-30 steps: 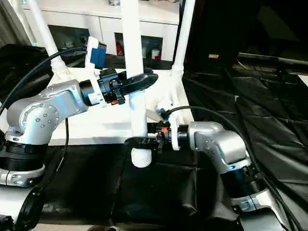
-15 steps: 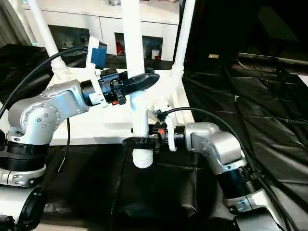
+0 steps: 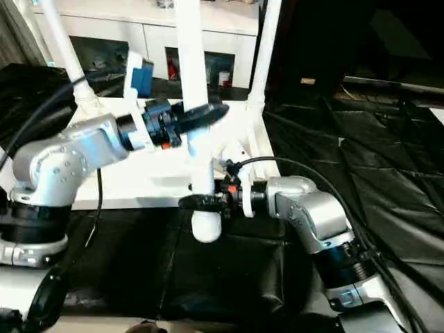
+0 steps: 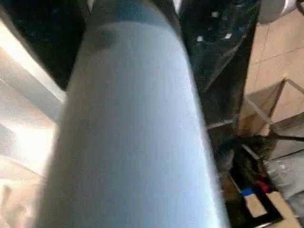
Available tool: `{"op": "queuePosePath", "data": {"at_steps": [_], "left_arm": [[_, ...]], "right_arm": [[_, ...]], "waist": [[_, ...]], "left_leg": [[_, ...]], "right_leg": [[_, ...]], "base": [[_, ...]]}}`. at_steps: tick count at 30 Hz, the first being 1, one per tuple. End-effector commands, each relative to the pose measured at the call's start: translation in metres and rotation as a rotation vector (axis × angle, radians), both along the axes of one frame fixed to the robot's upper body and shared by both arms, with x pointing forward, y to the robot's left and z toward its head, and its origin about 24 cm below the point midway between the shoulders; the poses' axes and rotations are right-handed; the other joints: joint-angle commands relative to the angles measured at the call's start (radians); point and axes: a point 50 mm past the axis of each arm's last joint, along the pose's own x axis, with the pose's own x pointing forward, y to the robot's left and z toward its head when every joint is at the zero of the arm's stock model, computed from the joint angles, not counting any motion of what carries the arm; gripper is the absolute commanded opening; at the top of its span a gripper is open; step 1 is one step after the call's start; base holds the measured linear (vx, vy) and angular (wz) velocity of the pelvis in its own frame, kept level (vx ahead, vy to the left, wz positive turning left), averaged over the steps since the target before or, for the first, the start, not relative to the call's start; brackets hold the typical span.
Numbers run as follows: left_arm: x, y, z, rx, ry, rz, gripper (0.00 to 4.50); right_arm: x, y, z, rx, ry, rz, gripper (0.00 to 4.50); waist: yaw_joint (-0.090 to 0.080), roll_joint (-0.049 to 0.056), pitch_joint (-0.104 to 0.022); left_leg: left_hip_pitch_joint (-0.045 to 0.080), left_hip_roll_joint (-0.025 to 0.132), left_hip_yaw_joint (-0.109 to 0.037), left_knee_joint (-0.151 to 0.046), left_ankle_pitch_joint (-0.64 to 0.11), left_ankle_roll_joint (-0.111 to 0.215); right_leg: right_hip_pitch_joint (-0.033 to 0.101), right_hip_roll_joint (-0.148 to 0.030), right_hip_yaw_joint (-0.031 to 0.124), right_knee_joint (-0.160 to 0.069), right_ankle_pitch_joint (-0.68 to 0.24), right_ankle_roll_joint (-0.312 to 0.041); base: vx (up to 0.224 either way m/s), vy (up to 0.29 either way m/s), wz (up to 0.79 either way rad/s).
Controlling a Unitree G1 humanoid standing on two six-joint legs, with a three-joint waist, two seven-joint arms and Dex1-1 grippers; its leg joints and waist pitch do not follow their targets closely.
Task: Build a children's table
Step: Move to table
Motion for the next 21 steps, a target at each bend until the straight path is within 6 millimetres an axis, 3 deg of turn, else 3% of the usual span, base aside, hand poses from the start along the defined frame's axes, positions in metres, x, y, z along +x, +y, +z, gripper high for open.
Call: {"op": "queuePosePath", "data": {"at_steps": [1,18,21], "left_arm": [[-0.001,0.001,0.011,-0.018,-0.041,0.001,1.70],[-0.005,-0.002,0.006,0.011,-0.035,-0.043,1.70],[-0.005,-0.001,0.007,0.013,-0.036,-0.042,1.70]], "right_arm": [[0.002,-0.003,-0.003,-0.020,-0.007,-0.027,2.88],[-0.001,0.000,0.007,0.062,-0.013,0.024,2.96],[-0.001,0.000,0.006,0.057,-0.011,0.025,2.96]], "waist": [[-0.001,0.004,-0.068],[0.000,0.007,-0.069],[0.000,0.007,-0.067]], "left_leg": [[0.023,0.069,-0.029,-0.083,-0.106,-0.028],[0.024,0.070,-0.029,-0.083,-0.106,-0.020],[0.024,0.070,-0.029,-0.085,-0.124,-0.026]], "right_leg": [[0.047,-0.085,0.055,-0.071,-0.001,-0.248],[0.046,-0.085,0.055,-0.069,0.022,-0.253],[0.047,-0.086,0.056,-0.072,-0.008,-0.249]], "base": [[0.000,0.000,0.00],[0.000,0.000,0.00],[0.000,0.000,0.00]]}}
